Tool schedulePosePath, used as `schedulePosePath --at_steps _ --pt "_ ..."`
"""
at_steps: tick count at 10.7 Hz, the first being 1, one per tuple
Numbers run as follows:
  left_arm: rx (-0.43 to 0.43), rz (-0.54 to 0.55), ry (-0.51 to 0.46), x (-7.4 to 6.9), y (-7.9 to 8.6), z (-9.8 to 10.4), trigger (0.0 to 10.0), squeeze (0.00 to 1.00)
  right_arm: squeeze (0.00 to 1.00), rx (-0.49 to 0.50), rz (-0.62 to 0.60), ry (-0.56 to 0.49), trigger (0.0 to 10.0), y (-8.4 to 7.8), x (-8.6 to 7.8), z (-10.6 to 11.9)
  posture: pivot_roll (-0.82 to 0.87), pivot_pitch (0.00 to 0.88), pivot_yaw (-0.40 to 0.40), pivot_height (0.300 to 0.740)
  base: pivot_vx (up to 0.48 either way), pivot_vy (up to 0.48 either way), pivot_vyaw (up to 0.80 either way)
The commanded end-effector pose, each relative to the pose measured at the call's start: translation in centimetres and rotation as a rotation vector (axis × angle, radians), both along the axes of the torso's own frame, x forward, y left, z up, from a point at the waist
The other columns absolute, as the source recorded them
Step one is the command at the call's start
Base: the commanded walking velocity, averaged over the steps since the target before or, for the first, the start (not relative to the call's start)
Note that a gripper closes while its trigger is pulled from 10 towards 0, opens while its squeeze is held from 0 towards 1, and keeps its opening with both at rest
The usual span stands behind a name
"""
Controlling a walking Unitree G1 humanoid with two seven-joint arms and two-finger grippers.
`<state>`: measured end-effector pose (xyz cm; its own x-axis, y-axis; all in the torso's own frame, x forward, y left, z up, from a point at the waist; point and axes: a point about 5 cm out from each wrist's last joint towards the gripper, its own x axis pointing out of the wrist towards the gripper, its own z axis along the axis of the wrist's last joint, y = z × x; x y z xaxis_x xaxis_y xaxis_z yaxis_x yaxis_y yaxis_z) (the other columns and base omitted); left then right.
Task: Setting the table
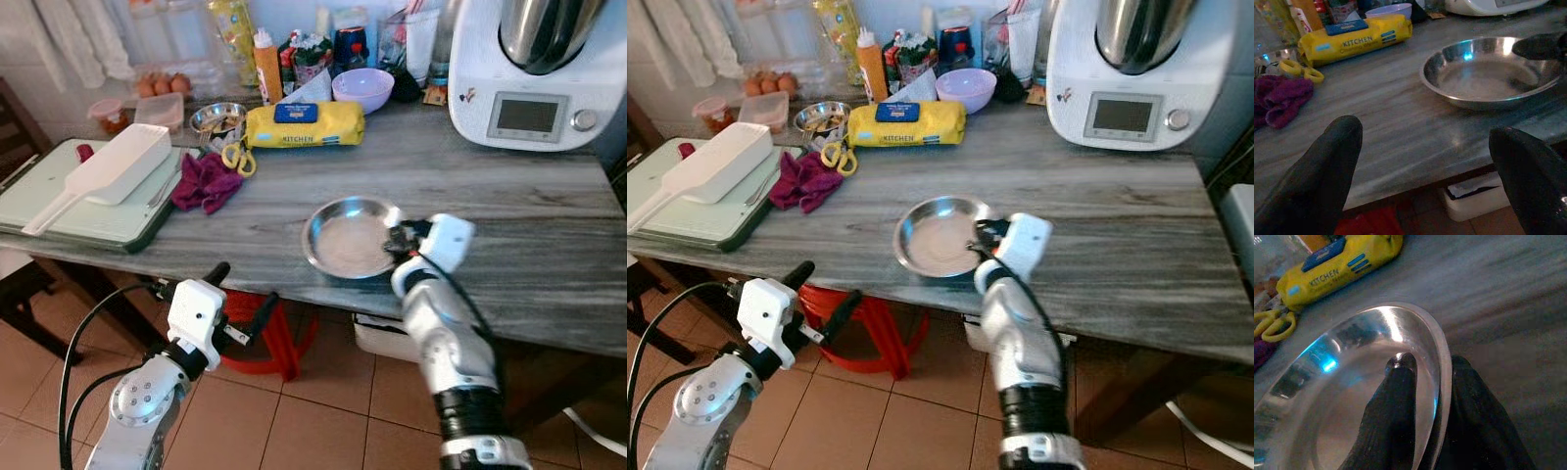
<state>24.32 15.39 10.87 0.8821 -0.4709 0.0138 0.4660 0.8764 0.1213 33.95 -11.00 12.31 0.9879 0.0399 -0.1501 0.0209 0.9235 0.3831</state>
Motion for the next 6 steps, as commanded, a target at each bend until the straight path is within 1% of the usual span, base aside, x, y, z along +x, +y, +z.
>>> schedulePosePath --at_steps 1,2,3,4,6 --pt "0.011 0.003 -0.002 -0.1 0.2 0.2 10.0 0.0 0.0 0.006 0.015 -0.017 10.0 0.7 0.4 0.7 0.01 0.114 0.102 0.74 0.0 0.0 0.0" --pt "0.011 -0.017 -0.004 0.1 -0.1 0.2 10.0 0.0 0.0 0.012 0.0 0.014 10.0 1.0 1.0 0.8 0.0 0.1 0.1 0.74 0.0 0.0 0.0" --pt "0.008 -0.02 -0.005 0.4 -0.4 0.2 10.0 0.0 0.0 0.009 -0.003 0.025 10.0 1.0 1.2 0.7 -0.01 0.095 0.093 0.74 0.0 0.0 0.0" --pt "0.006 -0.016 -0.016 0.7 -0.7 0.2 10.0 0.0 1.0 0.031 -0.008 0.052 10.0 1.0 1.4 0.4 -0.02 0.09 0.085 0.74 0.0 0.0 0.0" --pt "-0.004 -0.012 -0.018 0.9 -1.0 0.2 10.0 0.0 1.0 0.03 0.002 0.06 10.0 1.0 1.8 0.3 -0.02 0.088 0.078 0.74 0.0 0.0 0.0"
